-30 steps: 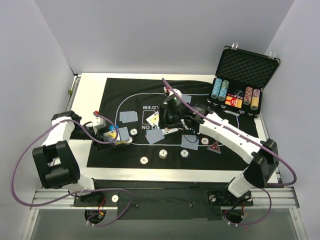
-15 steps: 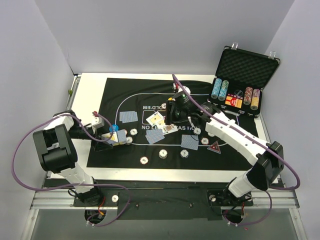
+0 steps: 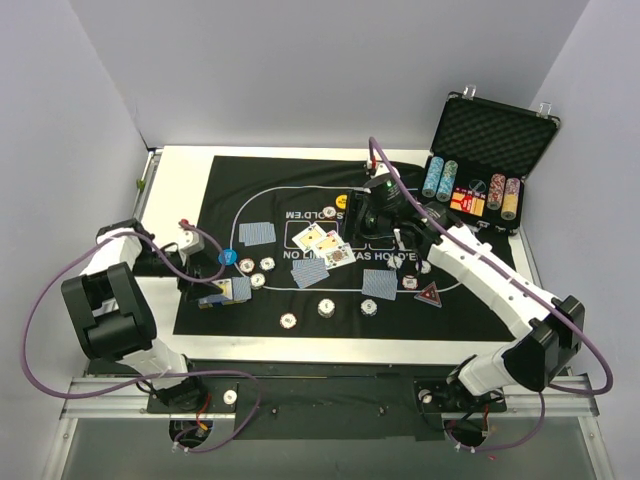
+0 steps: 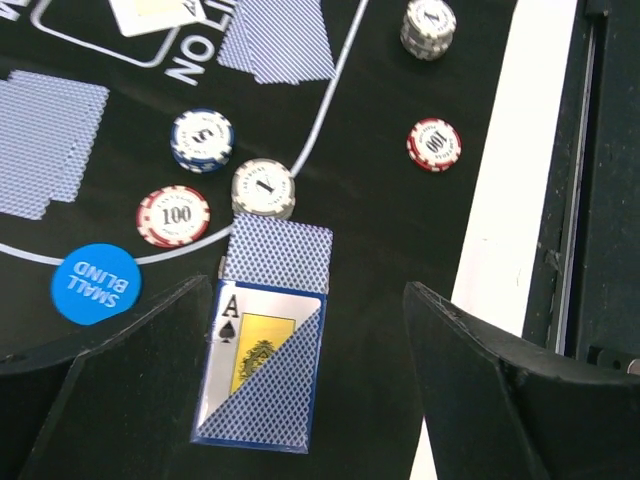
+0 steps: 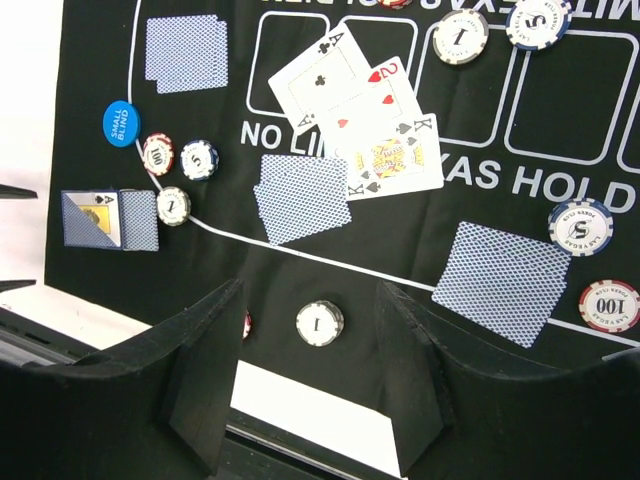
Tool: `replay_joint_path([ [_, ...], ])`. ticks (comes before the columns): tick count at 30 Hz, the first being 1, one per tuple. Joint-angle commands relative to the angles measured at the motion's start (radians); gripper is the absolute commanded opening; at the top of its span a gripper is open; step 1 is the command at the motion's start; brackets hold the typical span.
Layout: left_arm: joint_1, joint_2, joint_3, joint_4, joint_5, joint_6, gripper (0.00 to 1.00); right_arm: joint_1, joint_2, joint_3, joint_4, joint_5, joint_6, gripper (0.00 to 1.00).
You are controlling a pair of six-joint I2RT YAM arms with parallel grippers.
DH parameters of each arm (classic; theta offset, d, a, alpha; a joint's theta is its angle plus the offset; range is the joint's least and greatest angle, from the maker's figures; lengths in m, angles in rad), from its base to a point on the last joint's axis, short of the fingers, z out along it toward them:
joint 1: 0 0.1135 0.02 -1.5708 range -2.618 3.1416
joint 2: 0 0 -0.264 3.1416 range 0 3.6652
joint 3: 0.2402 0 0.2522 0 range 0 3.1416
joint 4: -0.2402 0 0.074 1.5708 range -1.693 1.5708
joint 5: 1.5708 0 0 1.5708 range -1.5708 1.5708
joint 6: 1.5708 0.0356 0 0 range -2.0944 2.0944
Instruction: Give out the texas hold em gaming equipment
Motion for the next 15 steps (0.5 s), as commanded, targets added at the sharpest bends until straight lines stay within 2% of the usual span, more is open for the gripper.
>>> replay_joint_path([
  [1,0.006,-0.045,0.115,-0.262,0.091,-0.183,0.89,-0.011,-0.046,-0.014,-0.026,-0.001,0.0,0.53],
  [2,0.005,-0.037,0.153,-0.262,0.103,-0.224,0.89,-0.013,-0.047,-0.021,-0.029,0.001,-0.001,0.57],
  [3,0.006,-0.034,0.175,-0.264,0.106,-0.303,0.89,-0.019,-0.05,-0.026,-0.029,0.004,-0.004,0.66],
  [6,0.003,-0.032,0.247,-0.264,0.088,-0.464,0.89,-0.025,-0.079,-0.047,-0.029,0.029,-0.017,0.79],
  [9,0.0,-0.058,0.292,-0.185,0.03,-0.641,0.9,-0.051,-0.113,-0.08,-0.026,0.023,-0.012,0.86],
  [10,0.002,-0.072,0.286,-0.148,-0.007,-0.761,0.9,-0.066,-0.122,-0.087,-0.02,0.018,-0.012,0.87],
  [11,0.003,-0.124,0.251,-0.032,-0.028,-0.834,0.9,-0.074,-0.139,-0.109,-0.019,0.009,-0.011,0.88],
  [12,0.002,-0.156,0.225,0.041,-0.092,-0.98,0.9,-0.089,-0.148,-0.119,-0.008,0.01,-0.011,0.88],
  [13,-0.017,-0.24,0.148,0.259,-0.154,-1.1,0.9,-0.099,-0.17,-0.148,-0.002,0.007,-0.009,0.89],
  [14,-0.04,-0.286,0.102,0.37,-0.315,-1.306,0.9,-0.12,-0.177,-0.165,0.012,-0.002,-0.008,0.89],
  [15,-0.094,-0.351,0.047,0.537,-0.419,-1.386,0.93,-0.131,-0.194,-0.194,0.018,-0.007,-0.004,0.89],
])
